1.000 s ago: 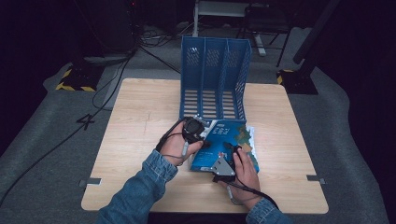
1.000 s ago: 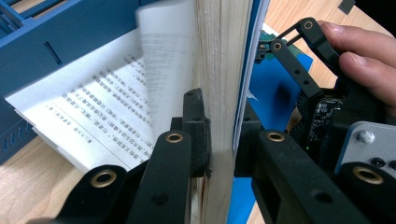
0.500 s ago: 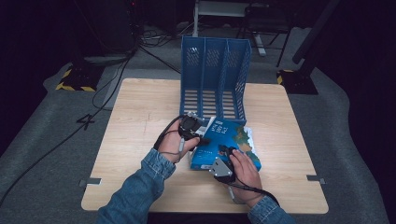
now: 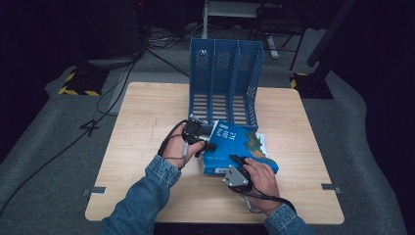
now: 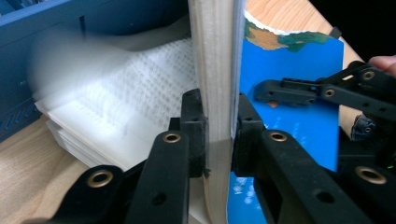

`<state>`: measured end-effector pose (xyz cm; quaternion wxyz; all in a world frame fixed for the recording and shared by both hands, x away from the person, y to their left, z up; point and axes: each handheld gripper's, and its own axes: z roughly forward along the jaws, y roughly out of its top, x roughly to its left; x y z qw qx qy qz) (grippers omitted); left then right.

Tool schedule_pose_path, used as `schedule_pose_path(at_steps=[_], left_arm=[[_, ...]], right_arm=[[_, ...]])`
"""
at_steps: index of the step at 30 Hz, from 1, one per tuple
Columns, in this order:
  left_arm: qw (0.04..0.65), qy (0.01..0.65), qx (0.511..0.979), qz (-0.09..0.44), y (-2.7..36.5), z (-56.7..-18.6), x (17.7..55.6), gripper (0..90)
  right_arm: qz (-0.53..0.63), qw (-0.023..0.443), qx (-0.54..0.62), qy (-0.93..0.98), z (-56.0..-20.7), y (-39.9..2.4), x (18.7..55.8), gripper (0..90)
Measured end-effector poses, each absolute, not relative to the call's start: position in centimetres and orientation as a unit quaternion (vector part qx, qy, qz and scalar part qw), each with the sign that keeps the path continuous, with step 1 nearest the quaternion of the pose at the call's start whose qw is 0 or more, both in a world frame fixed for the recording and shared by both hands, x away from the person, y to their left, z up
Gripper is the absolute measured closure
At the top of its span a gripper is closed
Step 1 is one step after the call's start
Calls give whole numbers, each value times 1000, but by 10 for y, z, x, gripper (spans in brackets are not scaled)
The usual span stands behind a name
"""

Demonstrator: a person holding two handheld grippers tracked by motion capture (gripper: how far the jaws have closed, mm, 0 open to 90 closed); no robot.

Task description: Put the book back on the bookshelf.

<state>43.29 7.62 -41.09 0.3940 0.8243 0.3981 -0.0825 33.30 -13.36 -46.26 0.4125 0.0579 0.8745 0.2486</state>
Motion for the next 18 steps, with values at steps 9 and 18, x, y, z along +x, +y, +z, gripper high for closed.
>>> schedule_pose_path(at_steps=[9, 18], left_arm=[[453, 430, 773, -108, 93, -415, 433, 548], [526, 417, 739, -64, 127, -416, 432, 502]], right_arm=[[326, 354, 102, 870, -440, -157, 338, 583], [395, 266, 156, 865, -424, -180, 341, 599]])
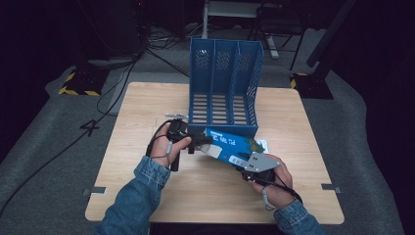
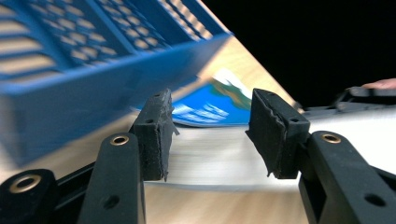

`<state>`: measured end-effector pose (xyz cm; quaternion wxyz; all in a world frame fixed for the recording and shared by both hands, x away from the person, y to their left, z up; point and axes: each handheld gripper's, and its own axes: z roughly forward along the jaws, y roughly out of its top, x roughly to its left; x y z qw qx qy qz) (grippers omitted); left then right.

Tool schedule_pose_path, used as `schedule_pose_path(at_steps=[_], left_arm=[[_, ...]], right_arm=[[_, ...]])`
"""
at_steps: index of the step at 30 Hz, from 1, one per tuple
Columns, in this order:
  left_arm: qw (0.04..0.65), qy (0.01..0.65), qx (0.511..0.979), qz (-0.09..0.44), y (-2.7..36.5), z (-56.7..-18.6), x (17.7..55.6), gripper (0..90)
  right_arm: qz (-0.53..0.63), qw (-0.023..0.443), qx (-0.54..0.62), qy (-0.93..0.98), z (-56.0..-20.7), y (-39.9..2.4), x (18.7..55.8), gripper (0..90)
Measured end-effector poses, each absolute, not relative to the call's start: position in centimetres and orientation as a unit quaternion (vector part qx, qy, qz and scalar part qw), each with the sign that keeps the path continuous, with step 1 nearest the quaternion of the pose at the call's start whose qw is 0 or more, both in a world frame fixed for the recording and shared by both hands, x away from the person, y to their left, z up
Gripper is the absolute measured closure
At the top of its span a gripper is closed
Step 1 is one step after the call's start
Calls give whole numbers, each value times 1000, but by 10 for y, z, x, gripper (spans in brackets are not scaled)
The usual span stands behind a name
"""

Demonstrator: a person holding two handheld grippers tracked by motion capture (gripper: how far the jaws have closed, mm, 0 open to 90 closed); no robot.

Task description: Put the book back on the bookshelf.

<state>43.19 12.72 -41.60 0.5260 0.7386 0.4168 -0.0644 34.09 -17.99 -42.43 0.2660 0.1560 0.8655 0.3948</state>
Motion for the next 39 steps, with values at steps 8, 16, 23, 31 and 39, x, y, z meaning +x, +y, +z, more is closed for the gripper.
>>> schedule_pose_path(at_steps=[8, 16, 23, 31, 39], left_arm=[[511, 381, 768, 57, 164, -423, 428, 432], [447, 422, 786, 61, 189, -457, 423, 435], [396, 440, 801, 88, 206, -478, 419, 437], [370, 444, 808, 118, 220, -491, 419, 416], [367, 448, 806, 126, 226, -500, 421, 407]], right_arm=[[441, 212, 188, 852, -409, -197, 345, 610], [500, 169, 227, 819, -389, -222, 352, 617], [533, 150, 243, 796, -378, -237, 356, 619], [569, 136, 250, 771, -366, -247, 362, 620], [587, 127, 234, 765, -355, -246, 366, 620]])
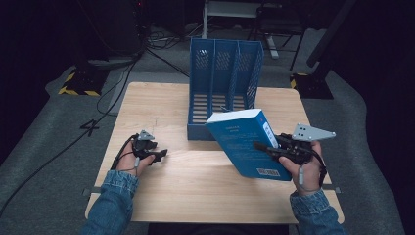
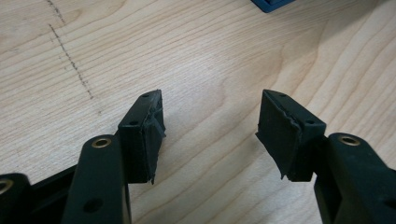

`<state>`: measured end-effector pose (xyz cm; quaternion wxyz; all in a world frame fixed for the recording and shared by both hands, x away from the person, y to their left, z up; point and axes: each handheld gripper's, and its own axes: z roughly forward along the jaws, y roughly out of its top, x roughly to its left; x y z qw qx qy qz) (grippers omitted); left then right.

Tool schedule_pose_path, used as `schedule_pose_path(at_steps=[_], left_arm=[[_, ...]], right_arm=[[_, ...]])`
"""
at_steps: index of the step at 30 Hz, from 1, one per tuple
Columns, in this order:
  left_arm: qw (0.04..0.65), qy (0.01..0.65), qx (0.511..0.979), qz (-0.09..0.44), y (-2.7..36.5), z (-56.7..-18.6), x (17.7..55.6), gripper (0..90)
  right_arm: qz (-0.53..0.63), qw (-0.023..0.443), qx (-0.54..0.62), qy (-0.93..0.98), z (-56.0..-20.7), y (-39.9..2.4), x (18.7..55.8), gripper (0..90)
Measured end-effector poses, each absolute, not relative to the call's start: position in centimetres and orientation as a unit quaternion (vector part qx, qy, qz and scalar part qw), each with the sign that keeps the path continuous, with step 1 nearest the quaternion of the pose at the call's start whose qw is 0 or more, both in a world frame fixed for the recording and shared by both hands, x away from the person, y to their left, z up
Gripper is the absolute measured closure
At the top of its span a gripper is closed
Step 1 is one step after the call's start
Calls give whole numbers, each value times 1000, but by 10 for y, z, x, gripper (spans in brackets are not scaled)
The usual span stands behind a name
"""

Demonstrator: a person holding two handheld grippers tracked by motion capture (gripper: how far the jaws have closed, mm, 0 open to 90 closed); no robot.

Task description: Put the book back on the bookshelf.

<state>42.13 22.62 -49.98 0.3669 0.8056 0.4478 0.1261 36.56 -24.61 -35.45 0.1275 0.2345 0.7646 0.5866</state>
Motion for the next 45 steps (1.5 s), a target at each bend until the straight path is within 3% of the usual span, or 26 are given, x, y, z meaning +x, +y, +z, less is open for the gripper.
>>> schedule_pose_path(at_steps=[16, 45], left_arm=[[344, 439, 811, 176, 219, -503, 426, 359], [345, 443, 809, 173, 218, -503, 427, 342]], right_arm=[[636, 136, 238, 722, -317, -258, 388, 620], [680, 185, 314, 637, -280, -265, 473, 620]])
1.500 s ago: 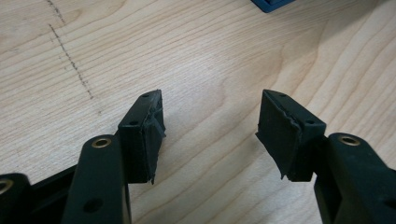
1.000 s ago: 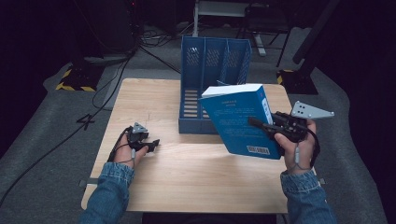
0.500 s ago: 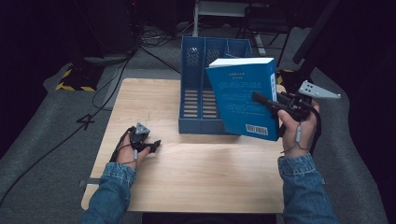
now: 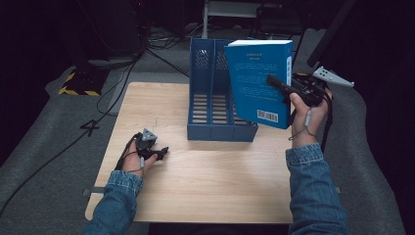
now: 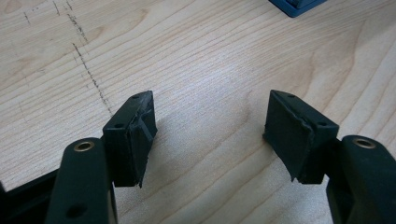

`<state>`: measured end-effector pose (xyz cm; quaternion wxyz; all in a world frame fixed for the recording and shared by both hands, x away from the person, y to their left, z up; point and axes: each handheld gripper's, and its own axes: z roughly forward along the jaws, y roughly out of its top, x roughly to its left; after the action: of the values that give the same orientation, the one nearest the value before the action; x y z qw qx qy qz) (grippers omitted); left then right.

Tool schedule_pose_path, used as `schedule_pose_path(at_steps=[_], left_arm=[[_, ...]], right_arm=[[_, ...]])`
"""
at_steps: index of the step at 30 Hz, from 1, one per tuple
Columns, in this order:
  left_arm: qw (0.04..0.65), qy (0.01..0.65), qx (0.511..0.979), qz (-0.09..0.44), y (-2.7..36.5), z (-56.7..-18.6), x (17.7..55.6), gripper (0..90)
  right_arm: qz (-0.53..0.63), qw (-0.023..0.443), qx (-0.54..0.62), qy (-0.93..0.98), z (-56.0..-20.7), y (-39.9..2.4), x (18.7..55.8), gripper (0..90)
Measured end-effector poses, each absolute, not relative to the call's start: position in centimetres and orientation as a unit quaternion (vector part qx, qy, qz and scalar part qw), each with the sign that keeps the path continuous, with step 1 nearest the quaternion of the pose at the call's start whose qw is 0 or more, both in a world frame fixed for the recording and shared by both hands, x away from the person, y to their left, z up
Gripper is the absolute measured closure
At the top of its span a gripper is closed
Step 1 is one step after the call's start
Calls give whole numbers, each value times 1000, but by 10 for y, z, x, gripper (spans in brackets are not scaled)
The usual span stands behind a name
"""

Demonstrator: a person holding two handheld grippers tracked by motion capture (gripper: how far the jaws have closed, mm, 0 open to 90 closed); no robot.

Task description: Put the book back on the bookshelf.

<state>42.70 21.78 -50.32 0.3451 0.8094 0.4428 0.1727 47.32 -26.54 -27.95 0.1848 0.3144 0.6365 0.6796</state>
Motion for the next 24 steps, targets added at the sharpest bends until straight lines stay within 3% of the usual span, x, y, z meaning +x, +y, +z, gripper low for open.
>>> schedule_pose_path(at_steps=[24], left_arm=[[345, 443, 809, 172, 218, -503, 427, 342]], right_arm=[[648, 221, 417, 598, -283, -274, 549, 619]])
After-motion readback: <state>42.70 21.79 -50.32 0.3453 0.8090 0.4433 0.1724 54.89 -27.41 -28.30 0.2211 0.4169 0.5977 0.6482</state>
